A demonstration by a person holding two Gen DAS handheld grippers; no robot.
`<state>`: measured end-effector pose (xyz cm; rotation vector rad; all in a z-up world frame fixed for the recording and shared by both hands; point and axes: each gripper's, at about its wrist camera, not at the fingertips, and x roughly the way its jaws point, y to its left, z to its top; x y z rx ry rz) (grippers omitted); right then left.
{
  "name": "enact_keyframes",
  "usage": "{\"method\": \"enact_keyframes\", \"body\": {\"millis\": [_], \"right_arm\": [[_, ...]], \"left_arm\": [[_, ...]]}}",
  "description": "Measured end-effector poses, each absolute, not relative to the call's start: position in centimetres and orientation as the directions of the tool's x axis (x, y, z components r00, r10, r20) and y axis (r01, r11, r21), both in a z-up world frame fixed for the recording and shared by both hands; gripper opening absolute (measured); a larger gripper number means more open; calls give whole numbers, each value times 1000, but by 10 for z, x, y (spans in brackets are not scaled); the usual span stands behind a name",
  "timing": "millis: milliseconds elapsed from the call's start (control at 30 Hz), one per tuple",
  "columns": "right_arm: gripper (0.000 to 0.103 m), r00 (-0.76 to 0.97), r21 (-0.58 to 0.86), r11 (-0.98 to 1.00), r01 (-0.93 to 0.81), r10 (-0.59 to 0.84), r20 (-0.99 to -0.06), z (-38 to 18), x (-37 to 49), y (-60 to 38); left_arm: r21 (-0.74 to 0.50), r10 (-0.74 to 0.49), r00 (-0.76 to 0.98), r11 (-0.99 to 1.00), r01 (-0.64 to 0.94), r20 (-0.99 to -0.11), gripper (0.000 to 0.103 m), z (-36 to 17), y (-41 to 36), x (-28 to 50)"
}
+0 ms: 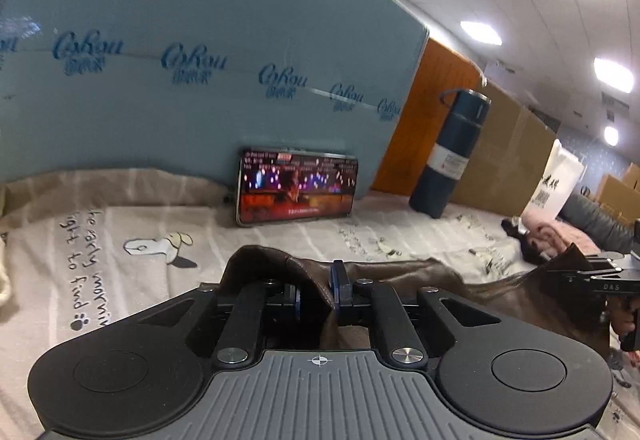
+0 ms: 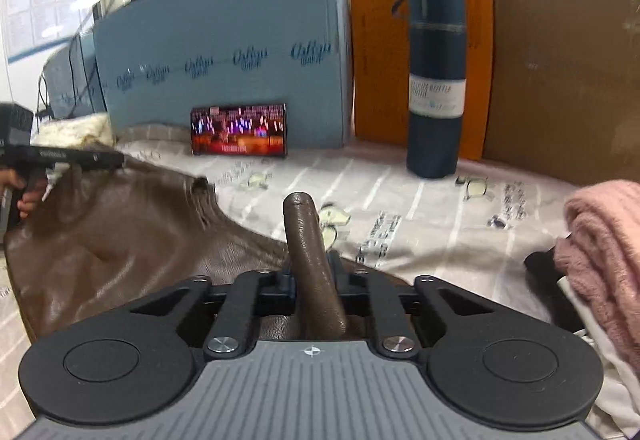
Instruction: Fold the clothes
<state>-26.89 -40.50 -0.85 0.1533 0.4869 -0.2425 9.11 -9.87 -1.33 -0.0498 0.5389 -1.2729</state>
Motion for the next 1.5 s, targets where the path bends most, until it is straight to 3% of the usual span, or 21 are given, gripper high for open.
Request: {"method": "enact_keyframes", "body": {"millis": [167, 400, 600, 767, 967, 1100, 1167, 1200, 1233, 1367, 1500], "right_arm": [[6, 900, 104, 961, 258, -200, -388, 5, -295, -394], [5, 946, 123, 959, 254, -219, -240, 25, -347, -359], [5, 958, 146, 956, 254, -228, -172, 31, -392, -330], [5, 954, 190, 939, 286, -262, -145, 24, -428, -310], [6, 949, 226, 924, 307, -280, -144, 16, -459, -291], [13, 943, 220, 921, 322, -292, -160, 15, -475, -281], [24, 934, 196, 918, 345, -316, -167, 16, -483, -275], [29, 930, 192, 914, 358, -330, -164, 18, -488, -274], [29, 925, 188, 909, 371, -344, -161, 19, -493, -274], [47, 902, 208, 878, 430, -413, -123, 24, -509, -280], [59, 882, 241, 849, 471, -463, -94, 27, -511, -297]], "left_arm": [[-342, -969, 158, 216, 915, -190, 10, 13, -63, 60], [-261, -979, 202, 201, 944, -23, 10, 49, -4, -4], [-226, -989, 99, 72, 971, 107, 10, 54, 45, -47], [-249, -989, 25, -12, 968, 144, 10, 48, 85, -71], [-271, -999, -15, -28, 962, 49, 15, 33, 107, -86], [-292, -999, 45, 42, 955, 4, 36, 28, 119, -76], [-334, -993, 114, 96, 937, 33, 53, 28, 130, -67], [-356, -988, 150, 124, 926, 46, 71, 28, 137, -62], [-376, -980, 190, 155, 914, 58, 78, 28, 141, -56], [-447, -930, 359, 287, 847, 82, 83, 31, 149, -27], [-466, -887, 460, 421, 778, -35, 85, 28, 115, 3]]}}
